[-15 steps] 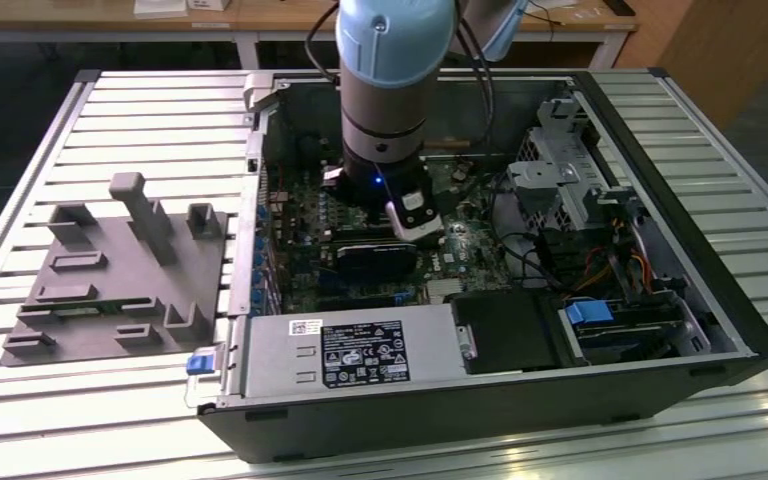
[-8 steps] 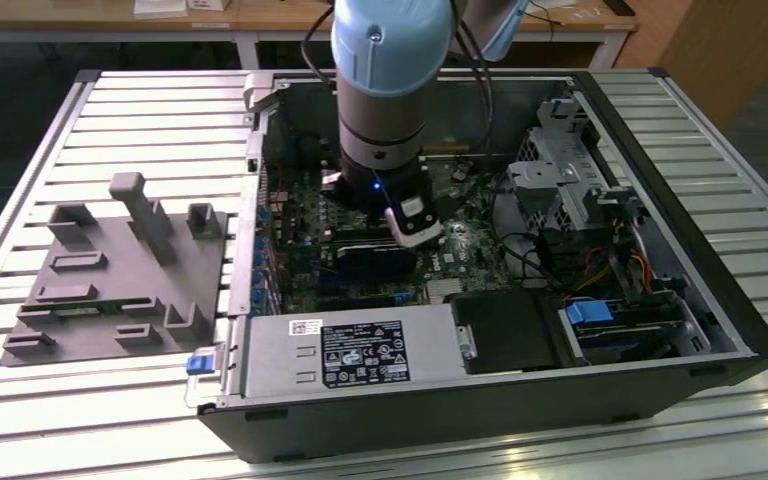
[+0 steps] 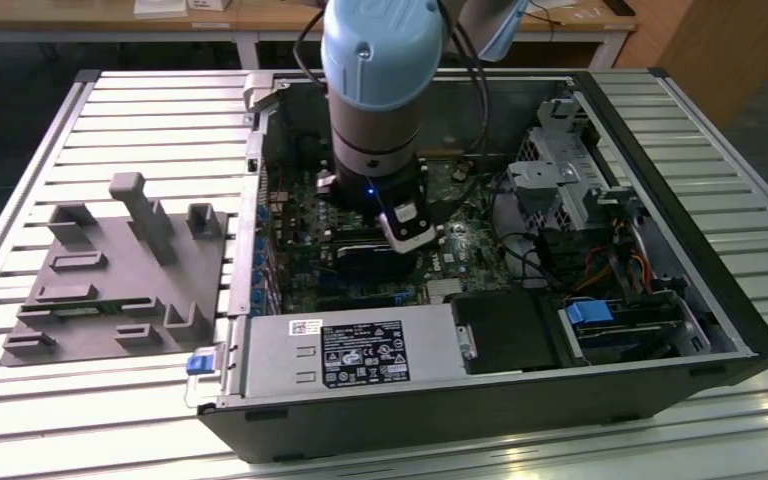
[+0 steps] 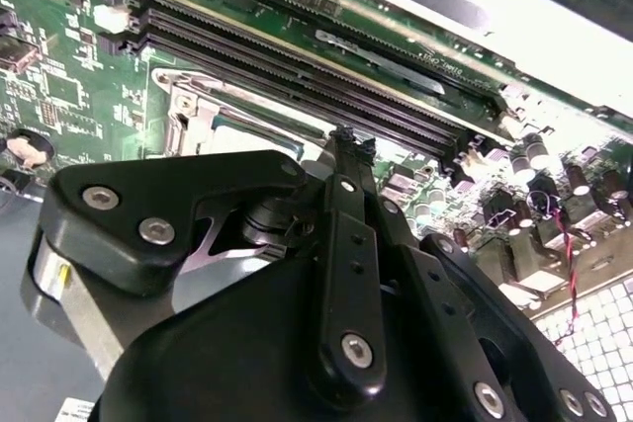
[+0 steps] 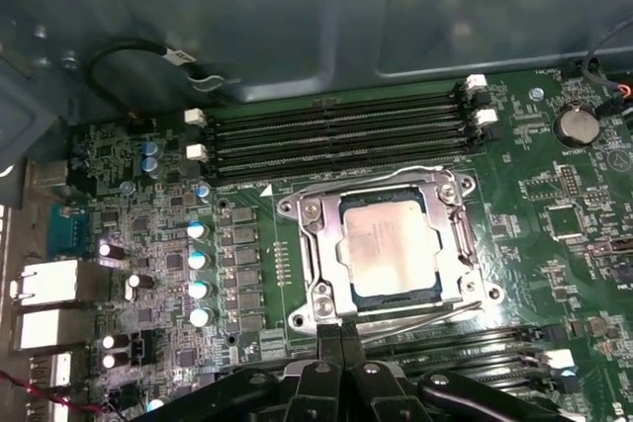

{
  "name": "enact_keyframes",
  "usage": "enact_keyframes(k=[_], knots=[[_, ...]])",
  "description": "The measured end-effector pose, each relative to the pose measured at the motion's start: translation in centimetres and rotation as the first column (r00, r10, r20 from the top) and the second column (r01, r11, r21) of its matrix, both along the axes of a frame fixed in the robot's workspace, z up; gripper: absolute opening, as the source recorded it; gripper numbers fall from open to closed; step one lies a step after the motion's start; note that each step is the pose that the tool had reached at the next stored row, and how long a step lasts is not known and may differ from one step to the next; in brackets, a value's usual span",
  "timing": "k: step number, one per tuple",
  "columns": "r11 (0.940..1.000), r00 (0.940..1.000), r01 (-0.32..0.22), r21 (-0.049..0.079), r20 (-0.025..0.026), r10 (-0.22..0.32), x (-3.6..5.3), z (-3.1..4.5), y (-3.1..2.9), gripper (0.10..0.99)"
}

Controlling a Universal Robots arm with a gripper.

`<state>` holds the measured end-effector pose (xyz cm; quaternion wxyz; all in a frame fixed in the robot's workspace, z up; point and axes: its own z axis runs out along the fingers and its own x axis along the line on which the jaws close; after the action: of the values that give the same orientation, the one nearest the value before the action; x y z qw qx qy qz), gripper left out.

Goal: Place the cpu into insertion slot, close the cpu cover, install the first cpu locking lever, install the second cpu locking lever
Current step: 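Install the second cpu locking lever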

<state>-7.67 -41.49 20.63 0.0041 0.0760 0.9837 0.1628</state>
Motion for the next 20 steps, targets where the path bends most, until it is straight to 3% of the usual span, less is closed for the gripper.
enact_keyframes(k=[10,20], knots=[[0.9994,0.9999,-0.009,0.032,0.0104,0.009,-0.67,-0.66,-0.54,0.102],[0.9992,0.9998,-0.011,0.038,0.0149,0.010,-1.13,-1.42,-0.52,0.102]])
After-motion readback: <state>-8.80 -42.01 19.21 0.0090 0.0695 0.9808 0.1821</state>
